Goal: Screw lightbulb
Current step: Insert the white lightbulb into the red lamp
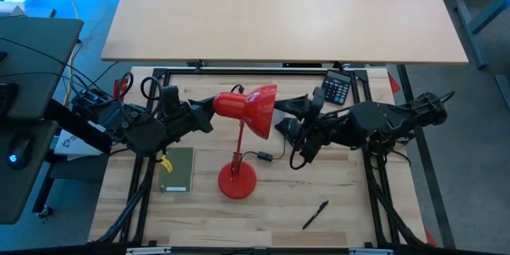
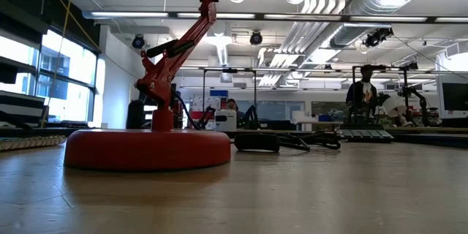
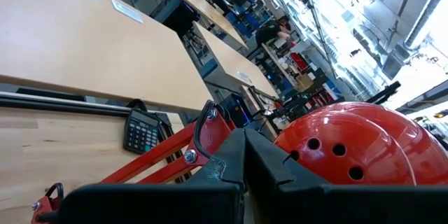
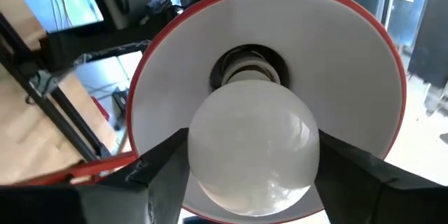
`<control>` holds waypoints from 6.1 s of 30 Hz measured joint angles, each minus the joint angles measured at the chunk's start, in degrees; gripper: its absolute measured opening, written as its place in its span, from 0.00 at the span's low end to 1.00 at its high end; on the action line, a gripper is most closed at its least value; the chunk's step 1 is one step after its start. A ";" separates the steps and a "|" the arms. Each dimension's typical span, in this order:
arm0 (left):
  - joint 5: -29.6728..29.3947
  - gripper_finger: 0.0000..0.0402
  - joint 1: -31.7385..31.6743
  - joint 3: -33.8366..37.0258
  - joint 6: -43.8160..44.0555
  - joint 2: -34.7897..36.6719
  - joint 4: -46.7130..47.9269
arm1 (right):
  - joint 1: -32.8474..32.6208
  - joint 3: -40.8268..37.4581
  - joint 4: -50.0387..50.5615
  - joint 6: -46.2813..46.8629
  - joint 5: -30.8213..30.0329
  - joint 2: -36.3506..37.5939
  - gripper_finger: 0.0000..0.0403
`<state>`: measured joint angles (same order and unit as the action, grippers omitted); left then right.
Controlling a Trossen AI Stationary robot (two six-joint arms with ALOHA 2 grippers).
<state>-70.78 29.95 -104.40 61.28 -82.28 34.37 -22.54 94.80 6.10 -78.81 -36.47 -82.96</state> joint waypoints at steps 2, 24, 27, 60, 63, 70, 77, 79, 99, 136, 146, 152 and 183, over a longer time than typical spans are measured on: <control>0.00 0.00 0.00 0.00 0.01 0.00 -0.01 | 0.01 0.00 -0.04 2.83 -0.01 0.00 0.63; 0.87 0.00 0.04 0.00 -2.36 0.04 -0.04 | -0.01 -0.04 -0.87 30.92 2.23 -0.02 0.63; 0.37 0.00 0.56 0.05 -8.78 0.31 -1.82 | -0.01 -0.04 -0.97 30.09 2.25 -0.02 0.63; -3.35 0.00 2.43 0.44 -34.51 1.22 -17.07 | -0.01 0.07 -0.84 50.00 3.00 0.09 0.63; -3.31 0.00 2.43 0.44 -34.51 1.22 -16.25 | -0.01 0.07 -0.88 56.19 4.00 0.09 0.63; -3.32 0.00 2.45 0.44 -34.51 1.22 -15.96 | -0.01 0.04 -1.83 72.68 5.28 0.04 0.63; -3.30 0.00 2.43 0.44 -34.51 1.22 -15.96 | -0.01 -0.04 -3.45 94.10 5.55 -0.04 0.63; -3.28 0.00 2.43 0.44 -34.51 1.21 -15.96 | -0.01 -0.04 -3.60 101.55 5.57 -0.04 0.63; -2.05 0.00 2.43 0.46 -34.38 1.18 -16.06 | 0.36 -0.04 -5.85 160.30 5.03 -0.04 0.64; -0.28 0.00 2.43 0.46 -34.40 1.22 -15.78 | 0.38 -0.02 -4.43 152.31 4.90 0.11 0.68; -0.28 0.00 2.43 0.46 -34.40 1.22 -15.78 | 0.37 0.00 -4.25 151.98 5.05 0.09 0.68; -0.31 0.00 2.45 0.46 -34.42 1.22 -15.78 | 0.38 0.00 -4.23 150.82 5.74 0.09 0.68; 0.21 0.00 2.47 0.48 -34.47 1.14 -15.80 | 2.24 0.04 4.26 141.48 15.33 5.61 0.80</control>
<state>-70.57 32.42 -103.92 26.81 -81.14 18.57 -20.29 94.85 10.36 62.67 -21.14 -77.35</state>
